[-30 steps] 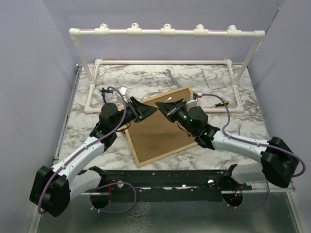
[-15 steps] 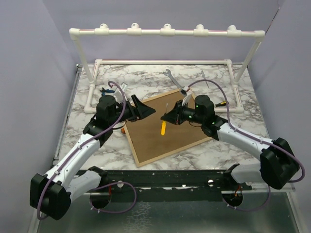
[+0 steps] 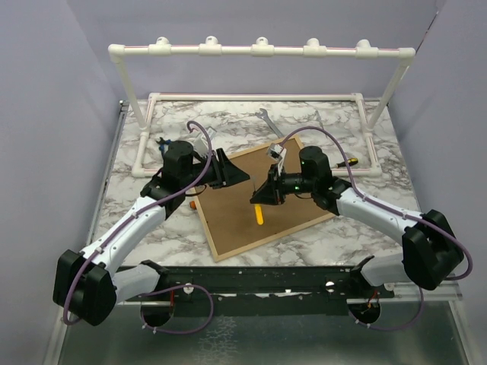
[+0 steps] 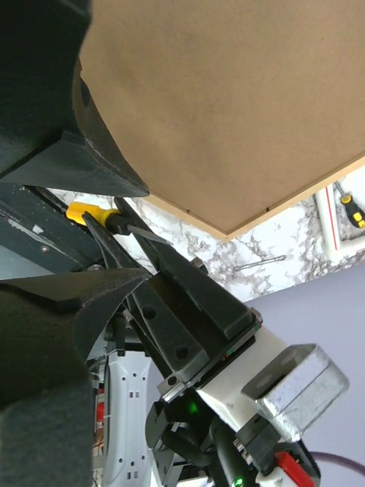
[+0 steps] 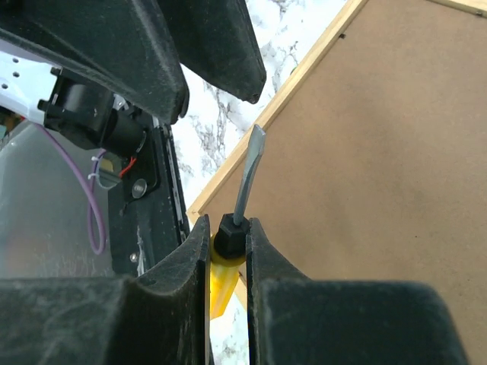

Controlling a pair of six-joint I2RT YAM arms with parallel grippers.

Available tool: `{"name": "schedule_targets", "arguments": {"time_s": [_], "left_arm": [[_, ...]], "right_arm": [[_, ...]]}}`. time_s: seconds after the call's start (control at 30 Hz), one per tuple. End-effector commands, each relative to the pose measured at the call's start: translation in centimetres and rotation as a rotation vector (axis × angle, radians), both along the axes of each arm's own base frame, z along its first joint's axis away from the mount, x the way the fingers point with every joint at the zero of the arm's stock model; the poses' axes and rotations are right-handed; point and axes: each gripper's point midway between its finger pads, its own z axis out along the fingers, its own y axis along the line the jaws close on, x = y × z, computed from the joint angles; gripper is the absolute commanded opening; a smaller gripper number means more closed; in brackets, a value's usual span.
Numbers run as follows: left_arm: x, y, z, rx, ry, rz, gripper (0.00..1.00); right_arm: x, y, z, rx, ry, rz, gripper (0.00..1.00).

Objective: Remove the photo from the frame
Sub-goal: Adjust the screwdriver.

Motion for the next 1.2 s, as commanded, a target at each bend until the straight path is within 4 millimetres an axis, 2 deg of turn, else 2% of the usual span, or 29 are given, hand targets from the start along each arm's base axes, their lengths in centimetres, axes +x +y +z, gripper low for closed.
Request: {"name": "schedule_targets", "arguments": {"time_s": [0.0,0.2,0.43,0.77,0.9,1.1,1.13,1.17], "left_arm": [[-0.7,-0.8,1.3,-0.026,-0.059,-0.063,0.42],[-1.3,-1.4,1.8,-0.079,-0.065,-0.112,0.37],[-1.4,-1.5,1.1,-0.079,-0.039,-0.117,0.35],[-1.9,-2.0,1.0,-0.093,-0.023,-0.139,0.31],[-2.1,-2.2,0.7,-0.091,-0.018,-0.152,0.22],[-2.1,-2.5,0.2,-0.082,-0.009,-0.162,0.00],[-2.0,-2.5,0.1,-0.080,-0.008,-0.159,0.00],[-1.9,-2.5,0.1,-0.079,-0.013,-0.151,0.00]], "right_arm": [[-1.0,0.6,1.2,0.036,-0.011,0.086,0.01],[-1.9,0.7,1.8,0.061,-0.003,0.140,0.01],[-2.5,0.9,2.5,0.091,0.006,0.172,0.01],[-2.1,1.6,3.0,0.109,0.055,0.191,0.01],[-1.9,1.8,2.8,0.103,0.069,0.190,0.01],[-2.0,1.9,2.6,0.107,0.084,0.198,0.00],[-2.0,1.9,2.6,0.105,0.086,0.198,0.04],[-2.0,1.9,2.6,0.102,0.082,0.196,0.14]]}}
